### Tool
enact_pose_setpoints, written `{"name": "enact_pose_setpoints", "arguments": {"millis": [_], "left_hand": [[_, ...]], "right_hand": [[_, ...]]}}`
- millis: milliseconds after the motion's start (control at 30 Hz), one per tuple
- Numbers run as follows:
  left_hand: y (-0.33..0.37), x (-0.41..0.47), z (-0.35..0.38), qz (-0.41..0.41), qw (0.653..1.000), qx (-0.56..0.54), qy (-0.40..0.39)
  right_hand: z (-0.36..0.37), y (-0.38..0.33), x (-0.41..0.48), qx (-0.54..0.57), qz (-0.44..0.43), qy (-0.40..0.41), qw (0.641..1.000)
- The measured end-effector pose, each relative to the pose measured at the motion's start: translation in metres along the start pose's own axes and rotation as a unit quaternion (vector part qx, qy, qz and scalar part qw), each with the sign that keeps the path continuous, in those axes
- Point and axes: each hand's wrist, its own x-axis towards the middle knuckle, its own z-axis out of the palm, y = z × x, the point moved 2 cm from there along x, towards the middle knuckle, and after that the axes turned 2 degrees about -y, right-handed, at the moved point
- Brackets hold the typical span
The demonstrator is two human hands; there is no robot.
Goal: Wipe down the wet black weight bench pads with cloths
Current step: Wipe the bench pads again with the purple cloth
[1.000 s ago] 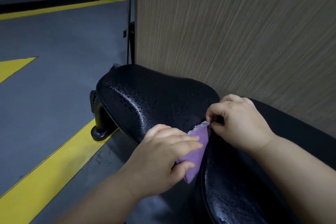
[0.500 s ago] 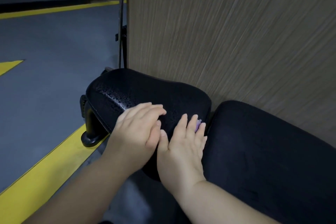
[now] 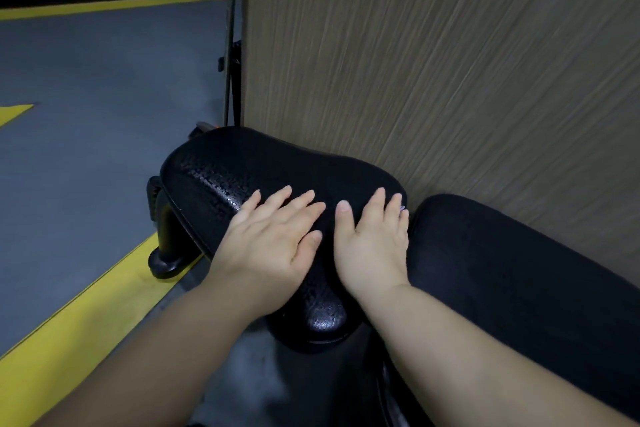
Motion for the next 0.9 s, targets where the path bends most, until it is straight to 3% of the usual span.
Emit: {"name": "enact_pose_setpoints", "arguments": {"millis": [267,433,633,900], "left_hand": [[0.0,0.0,-0.001,0.012,1.0,0.009,-0.003],[-0.001,0.001,-0.002,0.007,1.0,0.011,0.001],[-0.001,0.004,-0.002,0.006,1.0,0.01,-0.002],[-0.001,0.004,-0.001,0.005,1.0,0.02,-0.012]], "right_hand": [[-0.018,0.006,0.057,0.003,0.049,-0.005,0.999],[-0.011,-0.001,0.012,-0.038,0.022,-0.011,0.999],[0.003,-0.001,-0.053,-0.043,-0.048,-0.078,0.995],[-0.004,0.001,-0.002,0.005,-0.019,-0.03,0.999]]}}
